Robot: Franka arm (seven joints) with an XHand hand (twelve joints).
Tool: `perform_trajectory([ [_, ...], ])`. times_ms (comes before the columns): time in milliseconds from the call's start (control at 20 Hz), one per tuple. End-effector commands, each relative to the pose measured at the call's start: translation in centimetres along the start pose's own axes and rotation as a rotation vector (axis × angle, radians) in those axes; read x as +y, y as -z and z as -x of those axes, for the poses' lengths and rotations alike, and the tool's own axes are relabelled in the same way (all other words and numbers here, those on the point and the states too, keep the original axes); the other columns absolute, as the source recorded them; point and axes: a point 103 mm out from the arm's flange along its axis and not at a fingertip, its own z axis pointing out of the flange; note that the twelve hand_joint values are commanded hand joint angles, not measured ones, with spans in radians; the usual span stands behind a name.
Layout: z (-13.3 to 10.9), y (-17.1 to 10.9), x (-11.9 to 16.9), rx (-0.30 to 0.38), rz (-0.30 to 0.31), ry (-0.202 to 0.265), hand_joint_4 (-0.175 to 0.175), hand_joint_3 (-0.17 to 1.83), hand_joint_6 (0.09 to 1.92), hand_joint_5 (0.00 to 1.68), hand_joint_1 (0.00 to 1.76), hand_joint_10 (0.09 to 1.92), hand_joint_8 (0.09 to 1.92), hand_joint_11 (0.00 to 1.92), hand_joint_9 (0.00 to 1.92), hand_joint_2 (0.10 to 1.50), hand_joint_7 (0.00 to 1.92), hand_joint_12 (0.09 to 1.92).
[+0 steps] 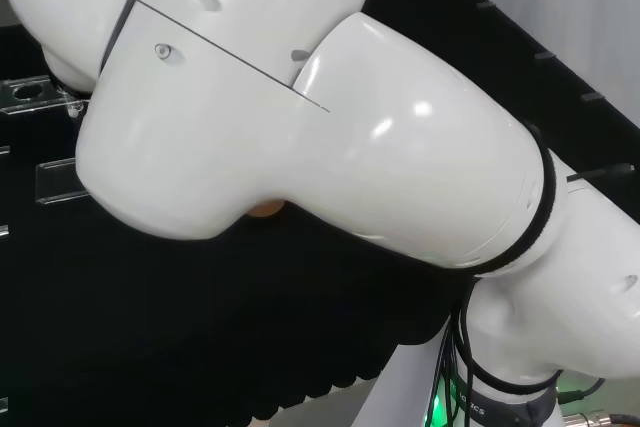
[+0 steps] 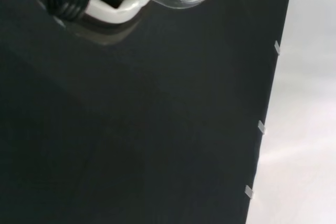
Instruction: Pour all the NaCl from the weighing funnel into the round-bottom flask.
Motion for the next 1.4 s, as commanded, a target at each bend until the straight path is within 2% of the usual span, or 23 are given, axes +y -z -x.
perform_trajectory([
  [50,0.0,0.3,-0.2,-0.025,0.002,-0.006,0.175,0.60,0.67,1.26,1.12,0.36,0.65,0.72,0.94,0.69,0.64,1.13],
  [700,-0.4,1.3,-0.4,-0.137,0.007,-0.028,0.175,0.60,0.66,1.27,1.12,0.36,0.65,0.71,0.93,0.68,0.63,1.13],
  [1400,-0.7,1.8,-0.4,-0.131,0.021,-0.023,0.175,0.60,0.65,1.27,1.12,0.36,0.65,0.70,0.93,0.68,0.63,1.14],
])
